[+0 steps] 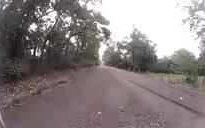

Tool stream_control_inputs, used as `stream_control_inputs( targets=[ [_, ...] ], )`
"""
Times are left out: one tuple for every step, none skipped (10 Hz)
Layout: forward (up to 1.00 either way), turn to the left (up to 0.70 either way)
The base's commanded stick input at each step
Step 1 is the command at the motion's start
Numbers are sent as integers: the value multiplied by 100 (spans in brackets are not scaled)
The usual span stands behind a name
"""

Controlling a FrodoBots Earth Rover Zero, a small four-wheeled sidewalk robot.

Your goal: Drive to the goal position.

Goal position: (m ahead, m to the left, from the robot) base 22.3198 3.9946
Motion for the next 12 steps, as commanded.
stream_control_inputs(
  targets=[
    [70, 0],
    [70, 0],
    [70, 0],
    [70, 0],
    [70, 0],
    [70, 0],
    [70, 2],
    [70, 4],
    [70, 5],
    [70, 11],
    [70, 17],
    [70, 23]
  ],
)
